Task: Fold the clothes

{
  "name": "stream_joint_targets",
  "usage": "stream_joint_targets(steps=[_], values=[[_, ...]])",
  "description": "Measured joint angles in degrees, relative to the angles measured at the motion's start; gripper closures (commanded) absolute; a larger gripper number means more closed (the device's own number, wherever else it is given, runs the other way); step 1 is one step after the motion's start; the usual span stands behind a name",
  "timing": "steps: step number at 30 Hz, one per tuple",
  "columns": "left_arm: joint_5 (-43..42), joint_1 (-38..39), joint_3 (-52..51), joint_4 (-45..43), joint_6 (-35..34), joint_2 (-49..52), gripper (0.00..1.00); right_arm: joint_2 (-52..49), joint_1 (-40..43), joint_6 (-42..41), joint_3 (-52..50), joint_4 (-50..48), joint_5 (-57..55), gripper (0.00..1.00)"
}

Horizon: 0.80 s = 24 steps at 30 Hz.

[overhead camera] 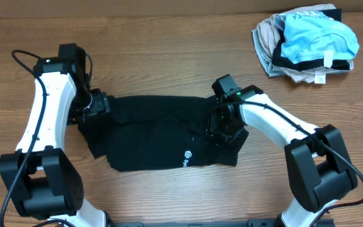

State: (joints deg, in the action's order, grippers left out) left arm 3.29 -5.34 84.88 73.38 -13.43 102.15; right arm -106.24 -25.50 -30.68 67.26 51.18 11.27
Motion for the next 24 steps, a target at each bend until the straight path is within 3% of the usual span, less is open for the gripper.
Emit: stream_joint_targets(steps=[10, 13, 14, 15, 24], values=[[0.0, 0.0, 0.0, 0.0, 0.0, 0.0, 0.20, 0.0, 0.5, -0.8, -0.2, -4.2, 0.3, 0.58], [0.0, 0.0, 0.0, -0.2, 0.0, 0.0, 0.20, 0.0, 1.1, -0.6, -0.2, -6.1, 0.3, 0.77], [0.0, 0.0, 0.0, -0.4, 0.0, 0.0, 0.20, 0.0, 1.2, -0.6, -0.2, -6.7, 0.3, 0.90], [0.0, 0.0, -0.1, -0.6, 0.0, 0.0, 0.20, 0.0, 1.4, -0.5, -0.2, -7.4, 0.4, 0.96], [0.0, 0.0, -0.1, -0.7, 0.1, 0.0, 0.23, 0.0, 5.2, 2.0, 4.8, -1.8, 1.2, 0.96]])
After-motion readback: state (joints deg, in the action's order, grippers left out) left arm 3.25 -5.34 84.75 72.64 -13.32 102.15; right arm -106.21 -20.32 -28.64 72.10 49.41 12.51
